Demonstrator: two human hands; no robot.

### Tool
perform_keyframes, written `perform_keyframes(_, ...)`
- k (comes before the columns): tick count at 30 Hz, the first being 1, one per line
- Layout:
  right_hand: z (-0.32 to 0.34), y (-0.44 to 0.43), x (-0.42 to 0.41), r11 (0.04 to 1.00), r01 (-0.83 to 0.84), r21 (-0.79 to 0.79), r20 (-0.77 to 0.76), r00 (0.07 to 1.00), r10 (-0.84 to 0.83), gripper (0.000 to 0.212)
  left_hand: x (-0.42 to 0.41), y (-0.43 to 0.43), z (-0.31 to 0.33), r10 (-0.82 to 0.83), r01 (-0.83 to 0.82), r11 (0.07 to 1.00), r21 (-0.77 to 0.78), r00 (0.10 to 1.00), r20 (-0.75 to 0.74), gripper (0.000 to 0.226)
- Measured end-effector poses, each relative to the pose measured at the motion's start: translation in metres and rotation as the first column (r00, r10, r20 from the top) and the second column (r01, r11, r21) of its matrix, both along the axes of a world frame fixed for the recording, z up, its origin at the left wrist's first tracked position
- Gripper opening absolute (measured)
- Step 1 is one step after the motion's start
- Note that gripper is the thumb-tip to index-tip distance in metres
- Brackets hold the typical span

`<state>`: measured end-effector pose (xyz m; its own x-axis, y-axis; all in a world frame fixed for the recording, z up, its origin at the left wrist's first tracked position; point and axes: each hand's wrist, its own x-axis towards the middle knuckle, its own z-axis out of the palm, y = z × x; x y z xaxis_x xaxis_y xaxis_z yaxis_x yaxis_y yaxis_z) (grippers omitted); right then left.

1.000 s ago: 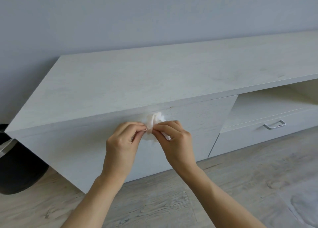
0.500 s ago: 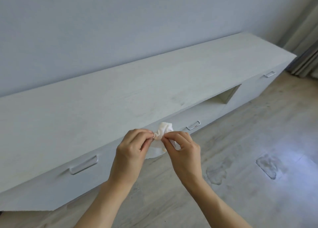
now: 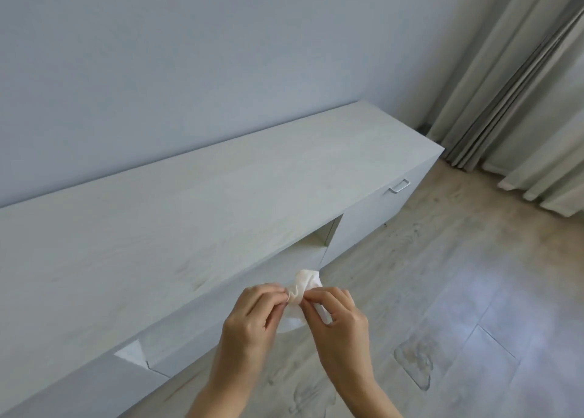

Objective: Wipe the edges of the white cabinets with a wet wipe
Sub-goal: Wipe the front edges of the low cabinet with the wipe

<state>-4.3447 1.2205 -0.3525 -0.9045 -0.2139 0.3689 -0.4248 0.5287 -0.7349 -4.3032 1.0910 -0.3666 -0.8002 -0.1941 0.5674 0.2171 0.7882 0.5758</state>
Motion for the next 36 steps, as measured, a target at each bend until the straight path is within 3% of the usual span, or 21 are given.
perform_keyframes(6,-0.077,0.027,-0.088,0.992,-0.115,0.06,0.029,0.993,0.113,0.014,-0.079,0.029,-0.073,0.096,-0.095,0.995,0.036,0.995,-0.02,0.013)
perform_keyframes(14,-0.168,0.02,-0.14,0.932,-0.351,0.091,0.063,0.936,0.347,0.016,-0.102,0.036,-0.168,0.229,-0.228,0.973,-0.018,0.972,0.052,0.015)
perform_keyframes(20,-0.296,-0.006,-0.149,0.888,-0.459,0.029,0.064,0.887,0.457,0.013,-0.091,0.012,-0.286,0.344,-0.335,0.937,-0.102,0.935,0.088,0.012)
perform_keyframes(26,-0.409,-0.035,-0.17,0.864,-0.503,0.023,-0.003,0.864,0.503,0.012,-0.093,-0.021,-0.392,0.421,-0.393,0.9,-0.19,0.897,0.138,0.023)
perform_keyframes(30,-0.445,-0.049,-0.177,0.854,-0.521,0.015,-0.09,0.85,0.52,0.02,-0.103,-0.036,-0.425,0.435,-0.403,0.871,-0.281,0.898,0.06,0.016)
perform_keyframes(36,-0.455,-0.05,-0.175,0.856,-0.504,-0.112,0.012,0.861,0.509,0.039,-0.098,-0.039,-0.43,0.531,-0.485,0.79,-0.376,0.847,0.023,0.015)
